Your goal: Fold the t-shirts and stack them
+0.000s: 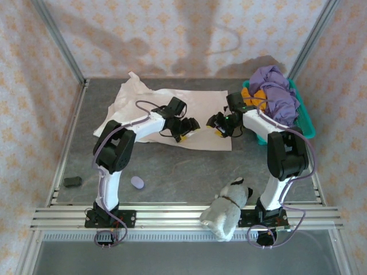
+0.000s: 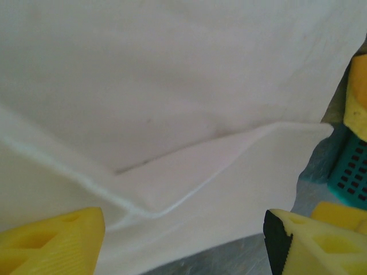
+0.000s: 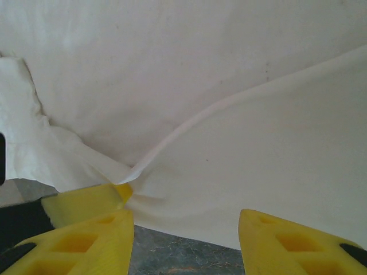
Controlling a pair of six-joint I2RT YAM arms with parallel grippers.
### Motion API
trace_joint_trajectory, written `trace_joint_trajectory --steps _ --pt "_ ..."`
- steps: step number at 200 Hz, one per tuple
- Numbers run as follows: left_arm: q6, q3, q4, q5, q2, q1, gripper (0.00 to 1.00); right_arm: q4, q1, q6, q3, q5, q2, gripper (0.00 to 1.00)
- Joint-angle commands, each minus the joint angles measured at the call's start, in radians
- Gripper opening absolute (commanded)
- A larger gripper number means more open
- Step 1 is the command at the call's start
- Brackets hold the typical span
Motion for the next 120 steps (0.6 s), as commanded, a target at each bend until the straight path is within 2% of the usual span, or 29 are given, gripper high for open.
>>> trace_joint_trajectory --steps 1,48,78,99,120 --pt "-0.015 0.094 0.039 -0.006 0.05 0.0 0.74 -0.015 -0.011 -0.009 -0.01 0.014 -0.032 0.51" --pt "-0.025 0.225 0.029 -0.006 0.144 0.017 0.74 -0.007 -0.016 -0.005 -0.033 0.006 -0.041 0.51" --pt "-0.009 0.232 0.013 -0.027 0.114 0.048 0.74 0.023 -0.014 0.016 -0.066 -0.021 -0.028 0.51" --pt "0.093 0.234 -0.131 -0.085 0.022 0.098 0.74 0.024 -0.003 0.013 -0.085 -0.024 -0.024 0.51" --pt "0.207 0.189 -0.304 -0.133 -0.084 0.204 0.74 0.041 0.002 0.019 -0.11 -0.026 -0.019 0.51"
